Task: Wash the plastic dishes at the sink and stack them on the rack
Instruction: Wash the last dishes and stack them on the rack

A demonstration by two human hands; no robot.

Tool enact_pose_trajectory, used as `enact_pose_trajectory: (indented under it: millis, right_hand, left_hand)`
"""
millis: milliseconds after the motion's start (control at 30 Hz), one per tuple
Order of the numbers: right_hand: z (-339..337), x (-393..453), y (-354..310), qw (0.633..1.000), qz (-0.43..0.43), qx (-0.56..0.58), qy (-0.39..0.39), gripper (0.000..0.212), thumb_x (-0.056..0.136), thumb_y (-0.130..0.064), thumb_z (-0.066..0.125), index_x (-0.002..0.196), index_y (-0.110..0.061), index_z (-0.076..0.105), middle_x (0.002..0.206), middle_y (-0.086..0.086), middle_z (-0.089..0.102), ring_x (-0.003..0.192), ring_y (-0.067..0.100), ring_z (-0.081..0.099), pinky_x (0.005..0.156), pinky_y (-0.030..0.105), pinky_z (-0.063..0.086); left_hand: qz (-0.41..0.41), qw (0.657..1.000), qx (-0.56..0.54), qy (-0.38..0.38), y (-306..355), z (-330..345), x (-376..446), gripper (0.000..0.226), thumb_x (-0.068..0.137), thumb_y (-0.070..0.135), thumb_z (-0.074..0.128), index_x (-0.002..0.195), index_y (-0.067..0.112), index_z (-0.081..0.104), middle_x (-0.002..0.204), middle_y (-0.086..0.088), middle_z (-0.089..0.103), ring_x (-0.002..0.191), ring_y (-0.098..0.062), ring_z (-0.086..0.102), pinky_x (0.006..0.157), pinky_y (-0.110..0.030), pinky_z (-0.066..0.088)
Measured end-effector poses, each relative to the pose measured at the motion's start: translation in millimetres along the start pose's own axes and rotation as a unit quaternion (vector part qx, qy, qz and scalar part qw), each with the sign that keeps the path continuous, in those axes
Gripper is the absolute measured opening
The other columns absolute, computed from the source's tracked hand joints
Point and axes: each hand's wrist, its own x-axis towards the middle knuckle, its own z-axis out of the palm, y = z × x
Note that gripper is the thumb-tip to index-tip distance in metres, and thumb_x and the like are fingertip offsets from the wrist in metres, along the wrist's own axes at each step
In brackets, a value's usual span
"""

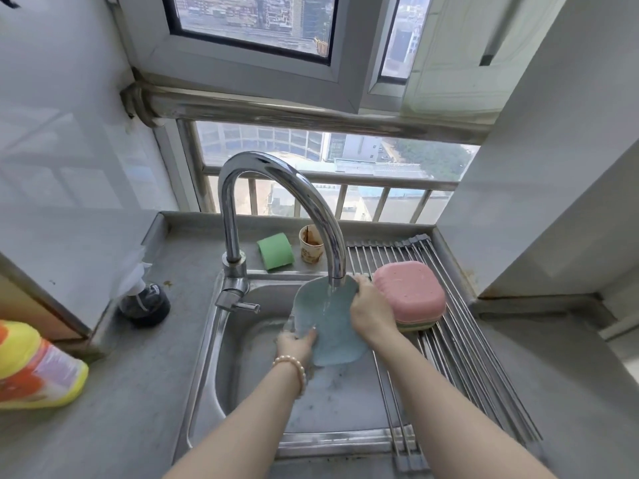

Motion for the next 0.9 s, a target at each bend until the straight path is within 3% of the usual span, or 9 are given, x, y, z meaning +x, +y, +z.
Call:
enact_pose_trajectory:
  millis: [133,200,333,433,500,667,767,833,900]
  right_hand:
    - [4.4,-14.6,7.6,0.99,-0.055,0.085,0.095,0.054,0.09,0.01,0.038,0.137,-0.014,0.049,0.128,0.006,0.059,0.116,0.022,0.054,0.098,0.032,0.044]
    - [10.9,-26.0,19.1,0.979,-0.135,0.1,0.118,0.056,0.088,0.011,0.046,0.137,-0.014,0.049,0.12,0.008,0.061,0.11,0.022,0.056,0.094,0.033,0.048]
    - [25.2,-48.2,55.7,0.94,-0.313,0.041,0.133,0.066,0.08,0.013,0.056,0.137,-0.016,0.04,0.113,0.01,0.06,0.098,0.022,0.059,0.082,0.034,0.052]
    - [35.9,-56.4,71.6,0.887,-0.431,-0.034,0.16,0.056,0.08,0.012,0.049,0.131,-0.009,0.044,0.122,0.01,0.053,0.11,0.027,0.054,0.095,0.04,0.047]
    - [37.0,-59.5,74.6,0.875,-0.461,-0.063,0.132,0.049,0.085,0.002,0.046,0.132,-0.011,0.044,0.128,0.011,0.05,0.119,0.028,0.05,0.102,0.045,0.042]
    - [25.8,-61.5,50.9,0.904,-0.408,-0.117,-0.045,0.066,0.095,-0.061,0.029,0.148,-0.021,0.03,0.155,0.003,0.03,0.145,0.026,0.022,0.118,0.048,0.009]
    - [32.6,-39.0,16.0,0.897,-0.398,-0.189,-0.036,0.074,0.096,-0.06,0.004,0.141,-0.017,0.046,0.149,0.005,0.041,0.137,0.029,0.039,0.111,0.057,0.025]
    - [31.4,-23.5,-9.8,0.915,-0.336,-0.219,-0.044,0.091,0.087,-0.064,-0.015,0.142,-0.02,0.043,0.151,0.009,0.037,0.137,0.03,0.036,0.114,0.053,0.018]
    - [28.9,-11.9,-18.2,0.952,-0.209,-0.215,-0.055,0.086,0.086,-0.064,-0.011,0.144,-0.023,0.039,0.151,0.011,0.035,0.138,0.028,0.031,0.115,0.049,0.01]
  left_hand:
    - [-0.122,0.984,-0.057,-0.116,18.1,26.2,-46.0,0.019,0.101,0.016,0.039,0.1,0.004,0.054,0.082,-0.015,0.061,0.057,-0.025,0.062,0.051,-0.03,0.053]
    - [-0.173,0.967,-0.116,-0.146,32.3,22.5,-46.7,0.022,0.098,0.014,0.036,0.097,0.005,0.056,0.09,-0.016,0.059,0.073,-0.029,0.058,0.063,-0.036,0.049]
    - [-0.238,0.92,-0.289,-0.118,61.9,-3.6,-34.2,0.056,0.099,0.035,0.029,0.121,-0.014,0.045,0.121,-0.033,0.052,0.124,-0.047,0.042,0.104,-0.061,0.027]
    - [-0.269,0.915,-0.278,-0.114,76.7,-11.1,-33.8,0.074,0.097,0.054,0.036,0.129,-0.012,0.042,0.122,-0.03,0.054,0.126,-0.04,0.044,0.095,-0.049,0.035]
    - [-0.251,0.931,-0.213,-0.156,82.3,-12.7,-35.3,0.067,0.099,0.046,0.039,0.136,-0.01,0.041,0.113,-0.028,0.062,0.113,-0.039,0.053,0.093,-0.047,0.036]
    - [-0.196,0.946,-0.144,-0.213,82.3,-17.7,-27.1,0.053,0.096,0.044,0.045,0.109,-0.004,0.063,0.096,-0.023,0.069,0.077,-0.034,0.07,0.074,-0.044,0.057]
    - [-0.17,0.945,-0.181,-0.214,74.0,-6.2,-39.9,0.042,0.102,0.026,0.038,0.082,0.0,0.064,0.078,-0.013,0.065,0.08,-0.023,0.066,0.076,-0.032,0.057]
    - [-0.138,0.953,-0.174,-0.204,68.6,0.7,-41.4,0.037,0.104,0.02,0.028,0.086,0.01,0.058,0.078,-0.005,0.064,0.09,-0.022,0.059,0.089,-0.036,0.049]
    - [-0.115,0.954,-0.182,-0.209,69.5,1.0,-38.6,0.034,0.103,0.023,0.034,0.096,0.007,0.063,0.083,-0.01,0.071,0.081,-0.026,0.067,0.078,-0.038,0.056]
